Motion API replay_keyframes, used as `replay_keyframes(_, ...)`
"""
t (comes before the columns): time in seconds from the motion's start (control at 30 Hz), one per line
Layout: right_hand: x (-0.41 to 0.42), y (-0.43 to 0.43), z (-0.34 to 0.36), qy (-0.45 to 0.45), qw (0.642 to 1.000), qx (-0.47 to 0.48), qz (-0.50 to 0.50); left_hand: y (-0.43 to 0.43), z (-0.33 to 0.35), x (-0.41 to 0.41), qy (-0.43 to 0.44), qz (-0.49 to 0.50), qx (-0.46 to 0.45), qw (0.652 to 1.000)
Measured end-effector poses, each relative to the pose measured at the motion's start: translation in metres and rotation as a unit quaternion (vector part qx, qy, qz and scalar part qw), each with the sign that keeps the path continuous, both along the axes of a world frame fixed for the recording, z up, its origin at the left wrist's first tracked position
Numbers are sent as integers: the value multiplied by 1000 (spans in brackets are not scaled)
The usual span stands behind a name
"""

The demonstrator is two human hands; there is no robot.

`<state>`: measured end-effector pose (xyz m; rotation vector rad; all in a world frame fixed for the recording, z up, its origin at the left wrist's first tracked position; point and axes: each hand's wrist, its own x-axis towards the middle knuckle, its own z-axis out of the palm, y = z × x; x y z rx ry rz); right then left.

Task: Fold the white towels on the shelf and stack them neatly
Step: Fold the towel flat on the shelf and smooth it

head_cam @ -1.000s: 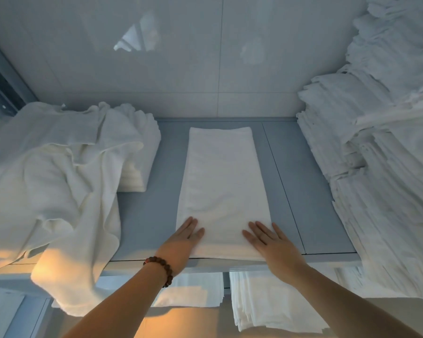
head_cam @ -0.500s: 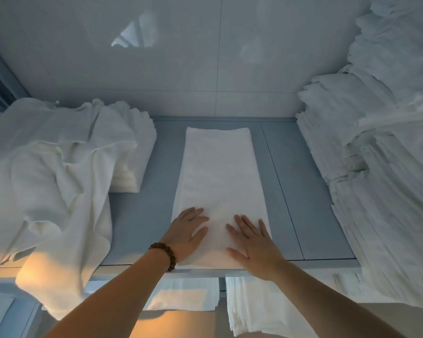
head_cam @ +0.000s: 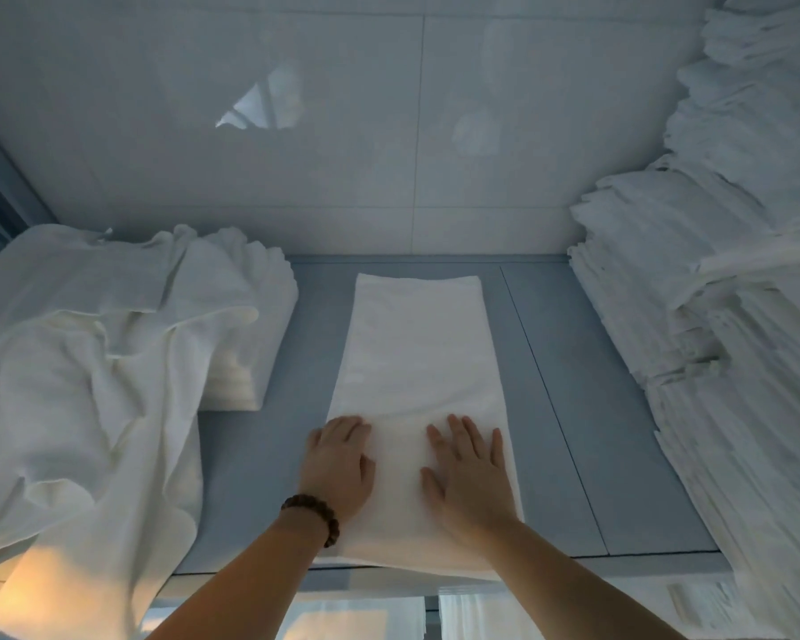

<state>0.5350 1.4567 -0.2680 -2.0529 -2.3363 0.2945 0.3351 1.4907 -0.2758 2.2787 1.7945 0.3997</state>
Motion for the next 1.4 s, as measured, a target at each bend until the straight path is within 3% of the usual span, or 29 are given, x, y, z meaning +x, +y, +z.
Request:
replay_keyframes(0.27, -15, 10, -14, -16, 999, 21, 21, 5, -20, 10, 50, -41, -15, 998)
replay_keyframes(0.67, 9, -45, -15, -39, 996, 6, 80, -79, -14, 29, 9, -16, -33, 999)
replay_keyframes(1.03, 11, -48, -18, -25, 996, 12, 79, -2, 10, 18, -119, -75, -33, 990)
replay_keyframes(1.3, 9, -49, -15, -5, 997, 15, 77, 16, 1, 7, 36, -13, -44, 998)
replay_keyframes(1.4, 9, -52, -11, -13, 996, 18, 89, 10, 3, 14, 86, 38, 11, 996)
